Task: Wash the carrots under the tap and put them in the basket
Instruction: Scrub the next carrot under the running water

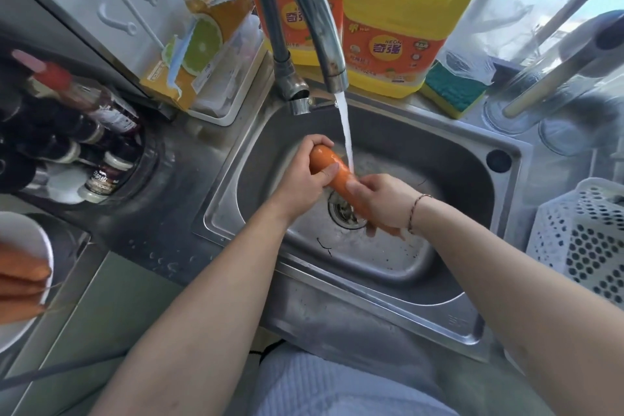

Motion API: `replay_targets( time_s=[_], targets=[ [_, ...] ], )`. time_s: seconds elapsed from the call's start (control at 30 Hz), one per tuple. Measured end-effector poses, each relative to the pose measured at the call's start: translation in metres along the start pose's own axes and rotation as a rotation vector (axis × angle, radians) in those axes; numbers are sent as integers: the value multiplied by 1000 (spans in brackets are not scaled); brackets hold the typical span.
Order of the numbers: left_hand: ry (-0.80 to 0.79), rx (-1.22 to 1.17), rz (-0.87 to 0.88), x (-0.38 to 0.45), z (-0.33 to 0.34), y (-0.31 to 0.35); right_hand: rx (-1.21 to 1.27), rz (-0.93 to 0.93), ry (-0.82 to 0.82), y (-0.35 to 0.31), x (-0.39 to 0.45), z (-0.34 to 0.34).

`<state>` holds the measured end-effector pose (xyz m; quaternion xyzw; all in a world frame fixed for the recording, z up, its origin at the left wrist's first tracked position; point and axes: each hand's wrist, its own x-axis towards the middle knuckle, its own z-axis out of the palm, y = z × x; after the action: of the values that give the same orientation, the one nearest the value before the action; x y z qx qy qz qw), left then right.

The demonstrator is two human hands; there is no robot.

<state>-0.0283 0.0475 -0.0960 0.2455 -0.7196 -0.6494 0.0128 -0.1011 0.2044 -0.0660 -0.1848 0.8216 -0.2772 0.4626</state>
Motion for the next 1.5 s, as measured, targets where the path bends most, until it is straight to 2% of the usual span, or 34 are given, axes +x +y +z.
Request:
replay_targets(
  time_s=[0.07, 0.17, 0.3, 0.4, 0.5, 0.67, 0.73, 0.77, 0.8, 0.9, 0.93, 1.03, 1.13, 1.4, 1.5],
  targets=[
    [15, 13, 10, 1, -3, -3, 72, -106, 0, 11, 0, -2],
    [66, -39, 13, 2, 2, -6, 112, -152, 187, 21, 6, 3],
    [91, -95, 38, 2, 10, -2, -9, -87, 439, 22, 9, 14],
    [30, -100, 40, 5, 14, 0, -138, -90, 474, 14, 8, 18],
    [-28, -83, 42, 3, 10, 0, 2, -125, 313, 9, 15, 11],
    [-243, -52, 116, -4, -14, 2, 592, 81, -343, 22, 10, -12],
    [-278, -59, 122, -6, -17, 1, 703, 75, -450, 24, 5, -13],
    [-277, -44, 110, -5, -17, 0, 704, 54, -404, 24, 5, -10],
    [-257, -25, 85, -4, -15, 0, 646, 27, -281, 25, 5, -6],
    [-133, -78, -85, 2, -8, 4, 132, -42, 292, 27, 4, 8],
    [-98, -76, -134, 3, -5, 6, -8, -36, 406, 26, 0, 12],
    [-62, -18, -93, 5, -1, 4, -131, -22, 526, 17, -12, 14],
    [-52, -37, -57, 4, -1, 3, -74, -1, 446, 18, -13, 8],
    [-157, -187, -89, -3, -5, 8, 553, 74, -17, 28, -10, -9],
    [-178, -344, -128, -5, -6, 5, 762, 103, -22, 23, -10, -6]
  ],
)
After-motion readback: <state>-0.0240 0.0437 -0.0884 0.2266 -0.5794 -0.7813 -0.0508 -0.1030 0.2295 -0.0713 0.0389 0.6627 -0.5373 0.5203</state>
